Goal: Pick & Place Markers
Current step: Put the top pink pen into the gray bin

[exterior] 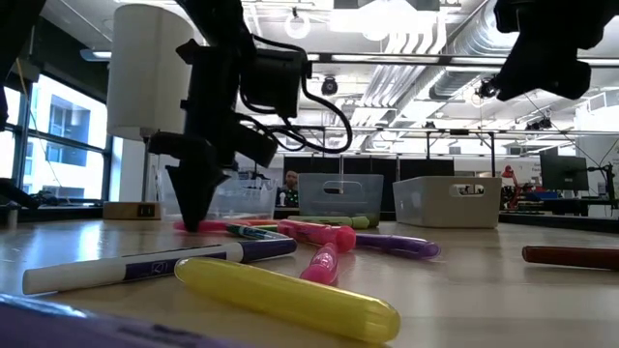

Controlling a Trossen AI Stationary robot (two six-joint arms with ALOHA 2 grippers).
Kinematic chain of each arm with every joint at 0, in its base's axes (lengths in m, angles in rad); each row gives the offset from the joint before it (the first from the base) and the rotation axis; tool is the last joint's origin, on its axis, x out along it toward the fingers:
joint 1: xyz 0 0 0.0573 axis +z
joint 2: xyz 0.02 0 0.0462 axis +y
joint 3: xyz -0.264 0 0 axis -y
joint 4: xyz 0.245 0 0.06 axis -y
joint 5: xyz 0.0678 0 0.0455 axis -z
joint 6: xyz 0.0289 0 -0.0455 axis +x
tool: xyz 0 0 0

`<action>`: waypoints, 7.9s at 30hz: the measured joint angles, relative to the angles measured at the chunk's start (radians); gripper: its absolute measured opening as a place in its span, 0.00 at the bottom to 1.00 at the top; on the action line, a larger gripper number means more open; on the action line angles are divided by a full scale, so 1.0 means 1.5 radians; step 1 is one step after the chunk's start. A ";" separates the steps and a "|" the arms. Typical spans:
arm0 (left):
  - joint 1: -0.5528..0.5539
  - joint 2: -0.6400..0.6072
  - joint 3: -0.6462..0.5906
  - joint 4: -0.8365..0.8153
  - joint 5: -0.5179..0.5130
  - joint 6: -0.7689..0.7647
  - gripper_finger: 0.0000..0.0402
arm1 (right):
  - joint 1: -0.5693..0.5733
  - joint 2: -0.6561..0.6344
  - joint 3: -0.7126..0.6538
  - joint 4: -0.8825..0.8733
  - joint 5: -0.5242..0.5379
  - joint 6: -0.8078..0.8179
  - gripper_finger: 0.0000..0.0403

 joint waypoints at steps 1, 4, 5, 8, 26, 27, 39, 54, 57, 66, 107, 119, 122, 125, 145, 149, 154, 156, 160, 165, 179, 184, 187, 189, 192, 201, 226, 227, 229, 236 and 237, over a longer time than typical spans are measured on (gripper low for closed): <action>-0.002 0.000 0.000 -0.001 0.004 -0.005 0.08 | 0.000 0.000 0.000 0.008 0.004 0.000 0.22; -0.003 -0.001 0.001 0.000 0.002 -0.022 0.05 | 0.000 0.000 0.000 0.027 0.014 0.000 0.22; -0.004 -0.001 0.001 0.000 0.006 -0.031 0.05 | 0.000 0.000 0.000 0.033 0.017 0.000 0.22; -0.004 -0.002 0.001 0.002 0.024 -0.055 0.05 | 0.000 0.000 0.000 0.051 0.017 0.000 0.22; -0.003 -0.071 0.197 0.007 0.077 -0.059 0.00 | 0.000 0.000 0.000 0.258 0.089 -0.106 0.22; -0.003 -0.071 0.222 0.010 0.076 -0.050 0.01 | 0.000 0.000 0.000 0.281 0.100 -0.128 0.22; -0.003 -0.074 0.426 0.031 0.063 0.000 0.00 | -0.037 0.036 0.000 0.461 0.126 -0.278 0.22; -0.023 -0.019 0.380 -0.238 0.072 -0.036 0.01 | -0.038 0.045 0.000 0.423 0.106 -0.279 0.22; -0.032 -0.022 0.319 -0.225 0.089 -0.065 0.01 | -0.038 0.045 0.000 0.401 0.105 -0.280 0.22; -0.083 -0.059 0.159 -0.221 0.095 -0.221 0.01 | -0.036 0.045 0.000 0.350 0.072 -0.279 0.22; -0.234 -0.318 -0.060 0.032 -0.150 -0.618 0.45 | -0.037 0.045 0.000 0.314 0.188 -0.307 0.22; -0.172 -0.306 -0.058 0.402 -0.027 -0.329 0.45 | -0.072 0.045 0.004 0.313 -0.010 -0.321 0.21; -0.172 -0.306 -0.058 0.373 -0.041 -0.319 0.45 | -0.070 0.045 0.004 0.314 -0.016 -0.284 0.21; -0.173 -0.305 -0.059 0.319 -0.034 -0.317 0.45 | -0.062 0.045 0.005 0.315 -0.015 -0.249 0.17; -0.173 -0.494 -0.277 0.316 -0.064 -0.276 0.45 | -0.027 0.357 0.298 -0.123 -0.017 -0.055 0.01; -0.172 -0.493 -0.281 0.318 -0.106 -0.246 0.45 | -0.013 0.374 0.233 -0.143 -0.085 -0.003 0.00; -0.154 -0.435 -0.281 0.358 -0.100 -0.183 0.45 | 0.011 0.334 0.108 -0.034 -0.101 0.040 0.00; -0.128 -0.404 -0.276 0.375 -0.062 -0.179 0.45 | 0.014 0.308 0.066 0.005 -0.101 0.057 0.00; -0.080 -0.312 -0.247 0.374 -0.019 -0.167 0.45 | 0.014 0.249 0.008 0.039 -0.097 0.064 0.00; -0.046 -0.202 -0.175 0.356 0.022 -0.125 0.45 | 0.006 0.171 -0.023 0.036 -0.081 0.022 0.00; -0.037 0.026 0.036 0.138 -0.056 -0.079 0.44 | -0.003 -0.007 -0.033 0.028 -0.025 -0.134 0.00; -0.038 0.051 0.057 0.116 -0.040 -0.080 0.32 | -0.003 -0.034 -0.033 0.019 -0.019 -0.176 0.00; -0.038 0.056 0.059 0.116 -0.039 -0.094 0.19 | -0.003 -0.042 -0.033 0.008 -0.010 -0.195 0.00; -0.039 0.056 0.058 0.116 -0.039 -0.108 0.09 | -0.003 -0.046 -0.033 0.006 -0.001 -0.212 0.00; -0.038 0.057 0.058 0.116 -0.041 -0.144 0.06 | -0.003 -0.048 -0.033 0.006 0.012 -0.238 0.00; -0.037 0.045 0.080 0.096 -0.035 -0.310 0.07 | -0.054 -0.090 -0.033 0.007 0.022 -0.307 0.00; -0.037 -0.039 0.477 0.207 -0.182 -0.200 0.08 | -0.181 -0.113 -0.032 0.464 -0.126 -0.478 0.12; -0.037 -0.039 0.482 0.209 -0.182 -0.198 0.09 | -0.181 -0.112 -0.032 0.485 -0.136 -0.480 0.15; -0.037 -0.039 0.486 0.211 -0.184 -0.196 0.09 | -0.181 -0.107 -0.032 0.528 -0.135 -0.492 0.22; -0.038 -0.039 0.485 0.250 -0.156 -0.184 0.08 | -0.181 -0.051 -0.031 0.578 -0.047 -0.505 0.45; -0.038 -0.039 0.485 0.254 -0.155 -0.184 0.08 | -0.181 -0.041 -0.031 0.587 -0.036 -0.505 0.48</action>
